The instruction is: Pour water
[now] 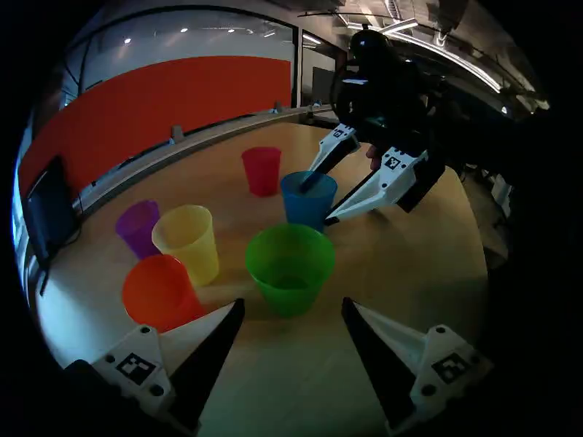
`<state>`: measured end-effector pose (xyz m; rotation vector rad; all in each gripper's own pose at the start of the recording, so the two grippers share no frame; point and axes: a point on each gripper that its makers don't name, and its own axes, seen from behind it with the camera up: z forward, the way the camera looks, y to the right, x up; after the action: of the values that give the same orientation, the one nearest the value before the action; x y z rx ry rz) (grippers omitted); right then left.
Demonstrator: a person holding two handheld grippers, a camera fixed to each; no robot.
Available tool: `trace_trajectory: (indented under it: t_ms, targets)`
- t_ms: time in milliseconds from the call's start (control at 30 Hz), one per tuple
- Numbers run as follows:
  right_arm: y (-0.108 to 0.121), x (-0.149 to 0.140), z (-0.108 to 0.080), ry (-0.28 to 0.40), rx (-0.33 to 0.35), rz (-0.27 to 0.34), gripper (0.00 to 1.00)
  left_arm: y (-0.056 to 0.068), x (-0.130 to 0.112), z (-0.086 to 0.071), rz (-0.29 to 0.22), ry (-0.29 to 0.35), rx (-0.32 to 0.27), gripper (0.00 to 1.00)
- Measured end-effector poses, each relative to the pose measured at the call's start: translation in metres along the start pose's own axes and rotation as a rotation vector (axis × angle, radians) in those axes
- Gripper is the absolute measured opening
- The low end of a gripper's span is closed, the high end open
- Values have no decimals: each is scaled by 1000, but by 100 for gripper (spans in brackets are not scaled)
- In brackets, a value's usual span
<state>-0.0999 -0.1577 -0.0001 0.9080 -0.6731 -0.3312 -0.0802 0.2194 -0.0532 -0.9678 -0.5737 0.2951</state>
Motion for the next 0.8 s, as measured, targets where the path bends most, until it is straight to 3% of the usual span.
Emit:
trace_trajectory:
  t_ms: [300, 800]
  targets:
    - [4, -7, -17, 17, -35, 12, 100, -7, -12, -16, -29, -2, 47, 99]
    - [2, -23, -47, 50, -106, 70, 100, -42, -37, -58, -120, 13, 200, 99]
